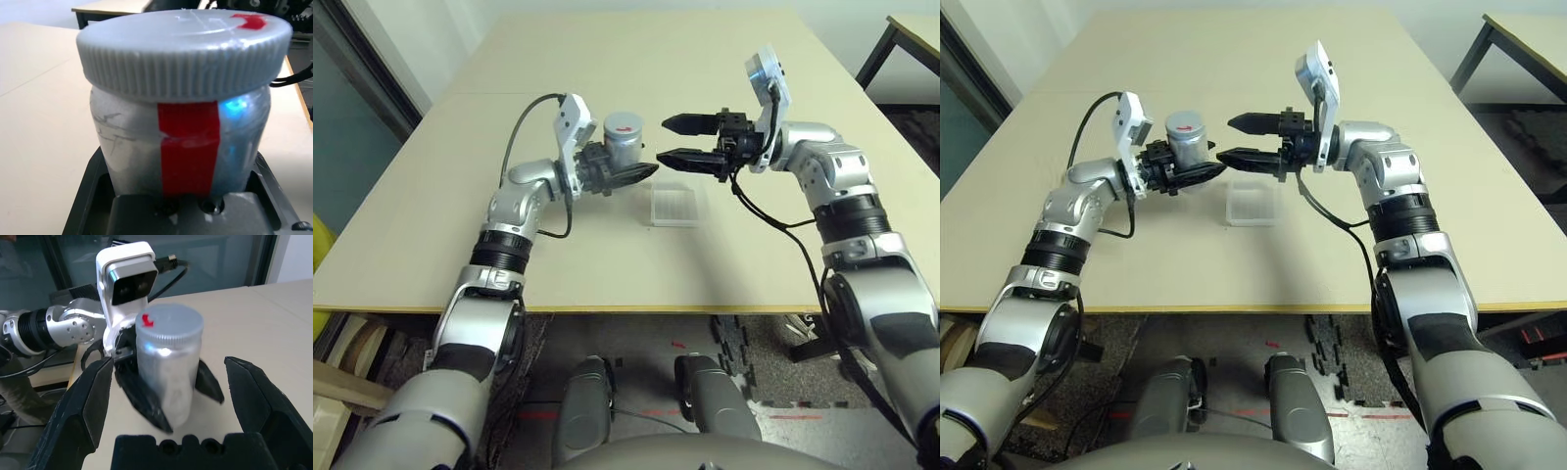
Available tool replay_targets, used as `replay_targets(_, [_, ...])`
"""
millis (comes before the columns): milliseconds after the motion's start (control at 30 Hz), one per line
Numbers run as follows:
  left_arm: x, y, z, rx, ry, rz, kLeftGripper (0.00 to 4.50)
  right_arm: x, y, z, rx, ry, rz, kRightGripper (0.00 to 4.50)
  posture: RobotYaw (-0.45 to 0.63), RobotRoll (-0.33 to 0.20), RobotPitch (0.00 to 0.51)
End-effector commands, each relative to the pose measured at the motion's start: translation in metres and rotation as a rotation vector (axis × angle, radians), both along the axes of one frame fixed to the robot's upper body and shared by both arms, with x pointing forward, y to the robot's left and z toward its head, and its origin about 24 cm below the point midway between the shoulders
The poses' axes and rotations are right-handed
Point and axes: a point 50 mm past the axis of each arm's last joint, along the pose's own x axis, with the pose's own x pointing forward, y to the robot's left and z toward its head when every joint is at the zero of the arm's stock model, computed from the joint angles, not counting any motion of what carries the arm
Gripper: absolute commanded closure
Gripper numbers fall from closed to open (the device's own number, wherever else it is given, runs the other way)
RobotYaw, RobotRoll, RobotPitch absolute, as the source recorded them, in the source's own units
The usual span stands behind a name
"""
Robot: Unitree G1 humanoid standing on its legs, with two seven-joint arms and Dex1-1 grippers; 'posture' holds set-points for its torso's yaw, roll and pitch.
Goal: Pour the medicine from the bottle into the box.
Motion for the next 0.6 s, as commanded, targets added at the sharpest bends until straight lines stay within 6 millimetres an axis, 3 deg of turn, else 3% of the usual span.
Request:
replay_targets(33, [0.003, -0.006, -0.001, 0.028, -0.01, -0.022, 1.83, 0.004, 0.003, 0.002, -0.008, -0.014, -0.004, 0.0, -0.14, 0.0, 0.06])
replay_targets(600, [0.006, -0.02, -0.008, 0.03, -0.008, -0.05, 1.83, 0.009, 0.016, 0.002, 0.003, 0.007, 0.013, 0.0, -0.15, 0.0, 0.065])
